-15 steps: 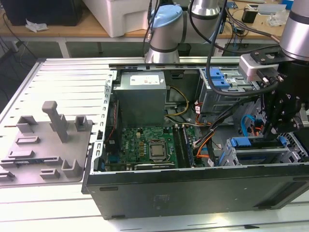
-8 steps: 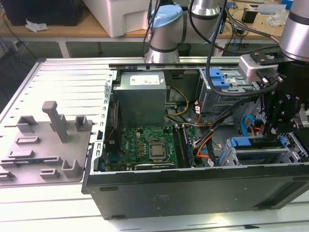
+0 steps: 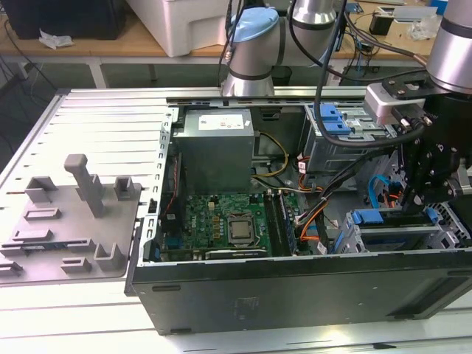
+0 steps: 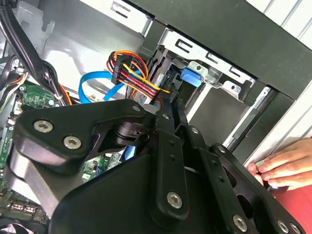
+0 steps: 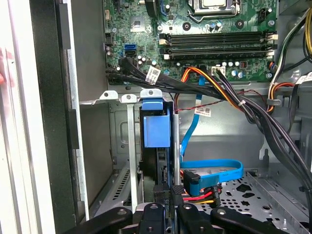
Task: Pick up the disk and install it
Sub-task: 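Insert the first disk wire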
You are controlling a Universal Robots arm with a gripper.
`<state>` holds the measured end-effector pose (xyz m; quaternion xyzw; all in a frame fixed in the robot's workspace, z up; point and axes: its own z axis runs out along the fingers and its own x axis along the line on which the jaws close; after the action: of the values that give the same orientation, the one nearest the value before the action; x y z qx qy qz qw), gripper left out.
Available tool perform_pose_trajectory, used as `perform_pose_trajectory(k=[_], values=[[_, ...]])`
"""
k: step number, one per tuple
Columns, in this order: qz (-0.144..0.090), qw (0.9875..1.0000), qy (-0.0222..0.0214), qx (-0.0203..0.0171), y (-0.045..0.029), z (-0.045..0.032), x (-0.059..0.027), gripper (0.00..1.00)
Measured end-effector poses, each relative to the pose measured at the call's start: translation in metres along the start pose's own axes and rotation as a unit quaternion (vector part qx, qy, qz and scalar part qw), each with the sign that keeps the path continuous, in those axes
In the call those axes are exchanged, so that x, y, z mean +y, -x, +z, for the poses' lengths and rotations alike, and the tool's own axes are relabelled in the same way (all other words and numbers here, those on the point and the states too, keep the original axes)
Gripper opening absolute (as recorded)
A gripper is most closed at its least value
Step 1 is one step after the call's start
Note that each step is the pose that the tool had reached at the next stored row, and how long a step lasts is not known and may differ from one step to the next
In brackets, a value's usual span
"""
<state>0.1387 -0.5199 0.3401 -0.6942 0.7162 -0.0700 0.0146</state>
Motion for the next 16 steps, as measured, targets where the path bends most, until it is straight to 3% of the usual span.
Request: perform_pose_trajectory(k=[16], values=[[0.0,1.0,-0.0002,0.0001,0.0004,-0.0004,-0.0001,0.17]])
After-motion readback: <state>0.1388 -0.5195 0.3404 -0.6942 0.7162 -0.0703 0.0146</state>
